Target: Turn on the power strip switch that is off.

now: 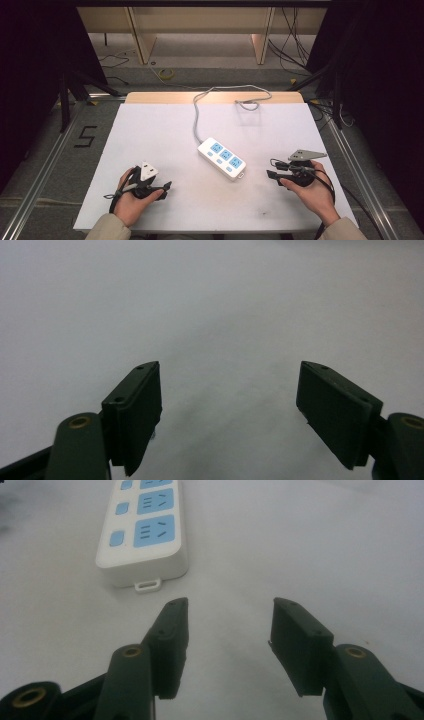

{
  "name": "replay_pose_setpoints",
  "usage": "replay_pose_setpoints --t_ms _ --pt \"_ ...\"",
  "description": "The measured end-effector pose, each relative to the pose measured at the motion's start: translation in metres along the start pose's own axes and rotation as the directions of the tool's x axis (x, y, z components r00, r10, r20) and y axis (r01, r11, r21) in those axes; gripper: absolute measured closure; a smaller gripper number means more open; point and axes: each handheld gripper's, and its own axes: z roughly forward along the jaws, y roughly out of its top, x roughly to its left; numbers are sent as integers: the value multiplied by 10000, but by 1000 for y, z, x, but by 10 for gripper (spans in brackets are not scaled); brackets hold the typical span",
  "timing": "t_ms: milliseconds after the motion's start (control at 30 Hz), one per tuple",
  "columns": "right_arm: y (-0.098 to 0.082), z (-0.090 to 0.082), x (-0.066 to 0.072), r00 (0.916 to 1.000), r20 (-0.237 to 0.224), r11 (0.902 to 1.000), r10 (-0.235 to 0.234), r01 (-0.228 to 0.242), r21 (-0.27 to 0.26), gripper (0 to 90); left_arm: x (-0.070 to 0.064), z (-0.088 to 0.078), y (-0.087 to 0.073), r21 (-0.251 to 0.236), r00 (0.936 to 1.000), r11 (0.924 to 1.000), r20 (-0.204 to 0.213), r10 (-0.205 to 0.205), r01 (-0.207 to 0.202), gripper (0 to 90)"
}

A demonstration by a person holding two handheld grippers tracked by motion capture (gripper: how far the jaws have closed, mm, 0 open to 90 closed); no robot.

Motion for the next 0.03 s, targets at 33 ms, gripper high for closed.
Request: replay_pose_setpoints --t_ms 33 --pt "-1 0 0 10000 35 10000 4 -4 -5 494 0 2 0 -10 10000 10000 16 -58 58 259"
